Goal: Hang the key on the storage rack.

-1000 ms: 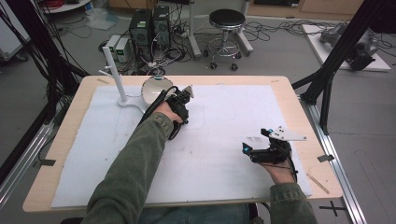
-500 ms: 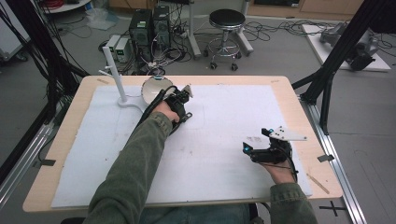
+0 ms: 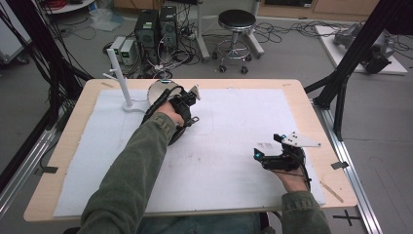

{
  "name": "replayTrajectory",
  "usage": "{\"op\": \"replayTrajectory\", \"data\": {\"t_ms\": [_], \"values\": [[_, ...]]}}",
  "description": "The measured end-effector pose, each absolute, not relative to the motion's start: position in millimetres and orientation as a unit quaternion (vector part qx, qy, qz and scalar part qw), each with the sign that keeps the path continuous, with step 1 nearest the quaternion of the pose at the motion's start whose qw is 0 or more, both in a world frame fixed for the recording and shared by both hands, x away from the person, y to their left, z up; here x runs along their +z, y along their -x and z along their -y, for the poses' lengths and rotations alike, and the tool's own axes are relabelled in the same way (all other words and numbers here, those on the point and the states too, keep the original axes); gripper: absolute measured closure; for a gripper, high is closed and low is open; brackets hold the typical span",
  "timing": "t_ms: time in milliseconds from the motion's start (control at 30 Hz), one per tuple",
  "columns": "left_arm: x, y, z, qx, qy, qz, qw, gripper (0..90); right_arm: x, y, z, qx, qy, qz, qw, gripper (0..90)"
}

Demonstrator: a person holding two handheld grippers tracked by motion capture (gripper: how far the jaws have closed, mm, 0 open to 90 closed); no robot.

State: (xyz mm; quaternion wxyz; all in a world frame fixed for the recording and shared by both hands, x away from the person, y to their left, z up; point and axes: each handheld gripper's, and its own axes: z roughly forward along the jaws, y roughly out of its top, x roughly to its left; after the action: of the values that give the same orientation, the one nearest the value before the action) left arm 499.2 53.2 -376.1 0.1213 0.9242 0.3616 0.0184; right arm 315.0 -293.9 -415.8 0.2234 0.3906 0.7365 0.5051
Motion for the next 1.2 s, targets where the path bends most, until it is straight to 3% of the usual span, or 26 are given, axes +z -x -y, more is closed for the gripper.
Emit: {"op": "replayTrajectory", "data": {"t_ms": [533,1200], "values": [[-327.8,-478.9,-69.1,0.023,-0.928,-0.344,0.140,83.6,-415.2,-316.3,294.3,0.511,-0.395,-0.729,0.226,0.5],[-272.2,-462.2,-123.8,0.048,-0.922,-0.346,0.168,83.5,-415.3,-316.9,294.4,0.510,-0.402,-0.726,0.226,0.5]]}}
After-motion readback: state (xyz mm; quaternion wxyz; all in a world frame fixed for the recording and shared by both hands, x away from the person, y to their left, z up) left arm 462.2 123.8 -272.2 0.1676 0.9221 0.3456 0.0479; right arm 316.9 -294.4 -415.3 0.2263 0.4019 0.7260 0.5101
